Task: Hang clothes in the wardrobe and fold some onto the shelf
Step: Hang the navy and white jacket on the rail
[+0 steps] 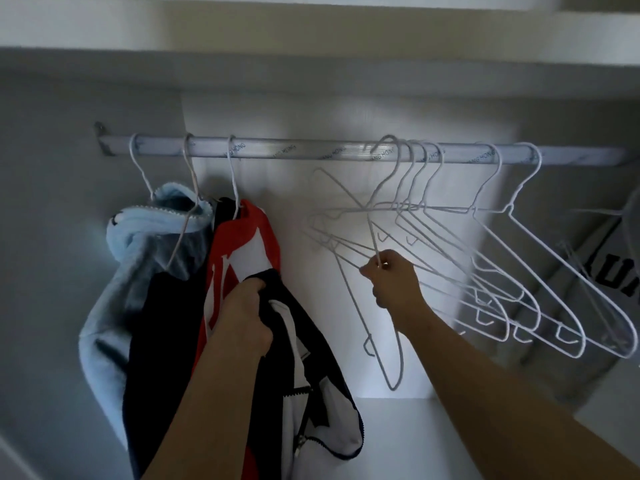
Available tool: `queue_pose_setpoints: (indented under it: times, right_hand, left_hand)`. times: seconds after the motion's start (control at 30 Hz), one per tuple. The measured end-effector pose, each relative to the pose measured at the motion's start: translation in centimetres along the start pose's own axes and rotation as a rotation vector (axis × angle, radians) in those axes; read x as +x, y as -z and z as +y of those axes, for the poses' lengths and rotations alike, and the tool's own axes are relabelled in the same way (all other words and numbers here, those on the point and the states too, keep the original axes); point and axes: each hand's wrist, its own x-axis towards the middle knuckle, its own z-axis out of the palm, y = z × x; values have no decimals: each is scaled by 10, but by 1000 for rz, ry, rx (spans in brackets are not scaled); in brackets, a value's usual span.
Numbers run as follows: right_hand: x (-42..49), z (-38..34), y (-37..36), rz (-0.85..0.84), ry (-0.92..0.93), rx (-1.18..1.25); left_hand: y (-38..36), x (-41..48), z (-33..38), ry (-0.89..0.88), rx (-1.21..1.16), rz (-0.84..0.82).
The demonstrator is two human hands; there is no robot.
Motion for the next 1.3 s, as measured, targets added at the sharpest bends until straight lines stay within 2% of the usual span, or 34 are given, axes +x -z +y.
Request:
queue_pose_setpoints:
  times: [0.1, 0.27, 0.4, 0.5, 0.7, 0.9, 1.0, 1.07, 1.13, 1.27, 1.3]
  right_hand:
    - [-21, 9, -6, -19, -133, 31]
    - [-65, 24, -18, 115, -95, -18]
    - [-104, 33, -20, 113, -106, 61]
    - [-130, 37, -20, 103, -188, 115]
    - [-168, 54, -1, 409, -266, -25]
    - [-184, 55, 37, 535, -280, 98]
    - [-190, 54, 58, 518, -295, 32]
    - [-197, 57, 69, 485, -288, -50]
    - [-203, 60, 75, 445, -286, -156]
    - [-207, 56, 72, 340, -240, -293]
    - [-208, 53, 68, 321, -236, -289]
  left_hand:
    - [14, 3, 1, 31, 54, -44]
    - [43, -5, -5, 96, 207, -98]
    - [59, -9, -15, 127, 278, -168]
    - [66, -19, -23, 159, 322, -208]
    - [72, -23, -36, 150, 381, -257]
    - [63, -13, -40, 90, 437, -170]
    - [55, -13, -37, 69, 471, -187]
    - [52, -12, -34, 16, 564, -206]
    - [52, -11, -34, -107, 755, -244]
    - [47, -36, -48, -564, 1255, -393]
    - [44, -46, -55, -641, 1318, -424]
